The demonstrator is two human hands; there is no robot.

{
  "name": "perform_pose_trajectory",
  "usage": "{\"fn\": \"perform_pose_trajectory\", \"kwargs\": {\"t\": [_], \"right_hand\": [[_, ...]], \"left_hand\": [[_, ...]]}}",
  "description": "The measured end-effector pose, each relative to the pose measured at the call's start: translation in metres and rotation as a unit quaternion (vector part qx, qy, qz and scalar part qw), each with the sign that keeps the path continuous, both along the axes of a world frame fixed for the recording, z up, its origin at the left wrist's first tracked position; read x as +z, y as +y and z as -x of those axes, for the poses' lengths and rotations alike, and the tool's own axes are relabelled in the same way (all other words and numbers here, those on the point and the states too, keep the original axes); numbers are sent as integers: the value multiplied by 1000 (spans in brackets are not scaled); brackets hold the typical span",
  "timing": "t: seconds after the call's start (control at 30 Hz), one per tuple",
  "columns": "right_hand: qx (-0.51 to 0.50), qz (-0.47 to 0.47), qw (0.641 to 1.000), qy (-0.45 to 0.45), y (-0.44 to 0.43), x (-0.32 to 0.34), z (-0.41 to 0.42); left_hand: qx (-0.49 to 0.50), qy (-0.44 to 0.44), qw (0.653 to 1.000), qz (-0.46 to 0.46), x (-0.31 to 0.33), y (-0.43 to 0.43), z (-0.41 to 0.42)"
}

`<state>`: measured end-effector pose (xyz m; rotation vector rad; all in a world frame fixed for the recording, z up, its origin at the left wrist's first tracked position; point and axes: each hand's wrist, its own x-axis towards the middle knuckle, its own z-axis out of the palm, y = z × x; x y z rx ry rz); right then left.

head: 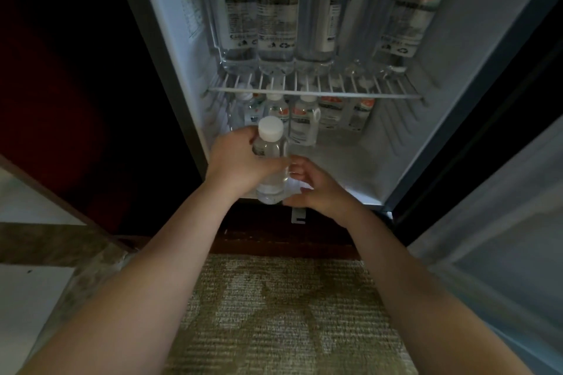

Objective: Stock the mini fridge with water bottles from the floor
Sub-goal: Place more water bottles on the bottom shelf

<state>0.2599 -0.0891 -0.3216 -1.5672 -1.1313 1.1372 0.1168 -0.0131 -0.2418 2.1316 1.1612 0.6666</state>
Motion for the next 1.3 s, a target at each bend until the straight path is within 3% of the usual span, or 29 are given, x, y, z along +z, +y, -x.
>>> {"fn": "perform_pose_trajectory", "kwargs": {"t": [0.3,0.47,0.6,0.8,0.97,1.3], "right_hand": [[-170,-106,978,-52,-7,-10,1],[-309,-69,941,-122,-8,-21,-26],[-410,-5,899,-156,1,-27,-51],[-364,1,919,-153,38,-27,-71],[-302,-1,947,-107,62,-33,-81],[-276,18,954,-115,60,-34,-83]], "left_hand": [[-70,-38,996,49,0,-14,-22],[88,-112,990,-23,3,-2,-6],[183,-57,981,-2,-16,14,18],[268,-26,962,50,-39,32,43],[259,-27,964,61,-43,35,44],[250,6,962,109,-48,33,39]]}}
